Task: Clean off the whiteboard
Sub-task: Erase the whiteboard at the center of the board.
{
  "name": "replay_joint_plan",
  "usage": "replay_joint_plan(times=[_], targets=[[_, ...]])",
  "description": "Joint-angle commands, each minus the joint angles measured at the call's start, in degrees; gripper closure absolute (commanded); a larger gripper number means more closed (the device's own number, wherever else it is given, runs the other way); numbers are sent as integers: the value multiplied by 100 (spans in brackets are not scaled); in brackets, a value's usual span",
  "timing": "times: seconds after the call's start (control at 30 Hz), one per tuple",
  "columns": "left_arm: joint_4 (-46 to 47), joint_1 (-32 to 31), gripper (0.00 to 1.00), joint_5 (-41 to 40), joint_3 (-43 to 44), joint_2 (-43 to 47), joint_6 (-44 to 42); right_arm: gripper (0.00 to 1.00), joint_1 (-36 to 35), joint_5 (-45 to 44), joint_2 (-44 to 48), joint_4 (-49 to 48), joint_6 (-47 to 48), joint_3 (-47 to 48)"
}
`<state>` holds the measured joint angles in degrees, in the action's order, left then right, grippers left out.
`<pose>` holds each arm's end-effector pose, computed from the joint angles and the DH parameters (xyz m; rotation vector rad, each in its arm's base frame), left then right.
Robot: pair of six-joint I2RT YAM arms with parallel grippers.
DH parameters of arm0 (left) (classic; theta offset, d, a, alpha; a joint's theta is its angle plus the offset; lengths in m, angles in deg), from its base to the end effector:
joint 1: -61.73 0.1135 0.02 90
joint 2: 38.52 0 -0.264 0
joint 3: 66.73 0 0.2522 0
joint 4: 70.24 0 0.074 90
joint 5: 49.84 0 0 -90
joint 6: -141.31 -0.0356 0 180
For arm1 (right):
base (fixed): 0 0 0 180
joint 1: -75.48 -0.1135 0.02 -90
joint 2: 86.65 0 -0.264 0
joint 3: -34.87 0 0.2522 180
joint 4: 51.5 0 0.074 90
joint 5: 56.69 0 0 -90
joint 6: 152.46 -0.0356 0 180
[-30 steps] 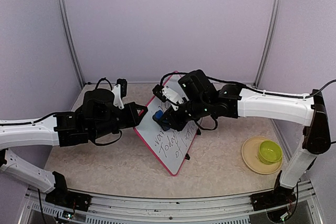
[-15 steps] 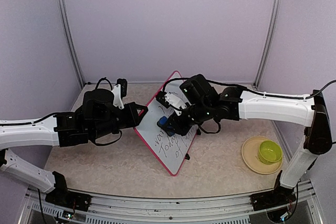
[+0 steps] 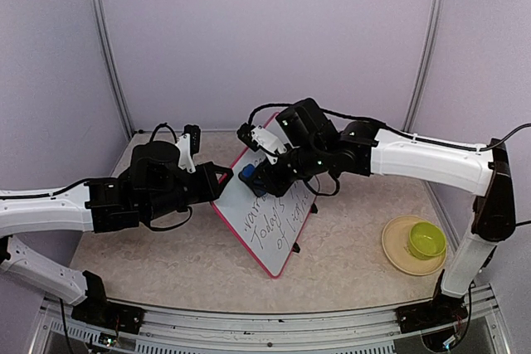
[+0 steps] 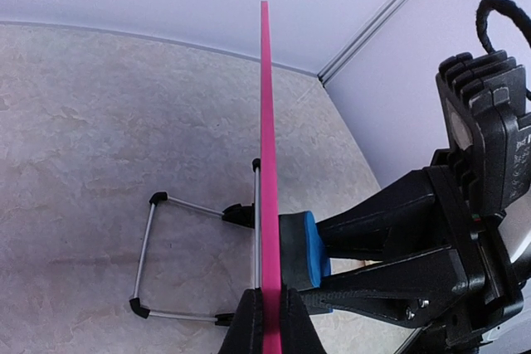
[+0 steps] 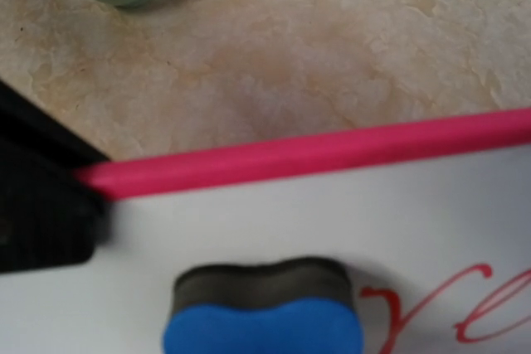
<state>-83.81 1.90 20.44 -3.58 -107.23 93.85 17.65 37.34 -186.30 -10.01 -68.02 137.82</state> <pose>0.1495 -0.2332 0.2998 0.0552 1.9842 -0.8776 0.2120 0.3417 0.3206 -1.0589 2.0681 0.6624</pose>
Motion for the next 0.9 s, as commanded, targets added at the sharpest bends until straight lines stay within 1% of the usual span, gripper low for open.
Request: replay_joint_plan(times=[0.0, 0.23, 0.37, 0.57, 0.87], targets=[[113, -143, 100, 395, -76, 77, -92, 100, 25, 42, -26, -227, 20, -419], [113, -138, 100, 391, -56, 94, -135, 100, 23, 47, 239, -228, 73, -1126], [126, -142, 100, 389, -78, 93, -116, 100, 25, 46, 221, -234, 73, -1187], [89, -147, 100, 399, -91, 96, -103, 100, 67, -14, 86, -207, 111, -765], [70, -158, 100, 400, -78, 87, -102, 100, 264, -98, -222, 118, 339, 395]])
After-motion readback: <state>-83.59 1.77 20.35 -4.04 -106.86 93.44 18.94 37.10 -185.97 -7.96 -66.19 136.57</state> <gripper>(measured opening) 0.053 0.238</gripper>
